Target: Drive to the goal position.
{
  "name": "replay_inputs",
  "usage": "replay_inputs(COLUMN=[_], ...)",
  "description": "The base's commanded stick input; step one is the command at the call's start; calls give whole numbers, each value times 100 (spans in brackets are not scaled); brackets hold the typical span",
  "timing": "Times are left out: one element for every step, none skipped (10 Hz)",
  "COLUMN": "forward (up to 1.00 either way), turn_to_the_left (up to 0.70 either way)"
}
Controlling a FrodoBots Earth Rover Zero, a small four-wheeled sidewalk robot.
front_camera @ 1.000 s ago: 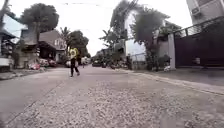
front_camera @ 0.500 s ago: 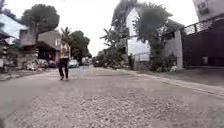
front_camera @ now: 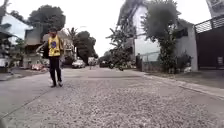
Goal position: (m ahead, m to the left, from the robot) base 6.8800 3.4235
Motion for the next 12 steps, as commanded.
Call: replay_inputs(forward=[100,100,100,100,100,100,100,100,100,100,100,100], turn_to_the_left=[0,0,0,0,11,20,0,0,0,0,0,0])
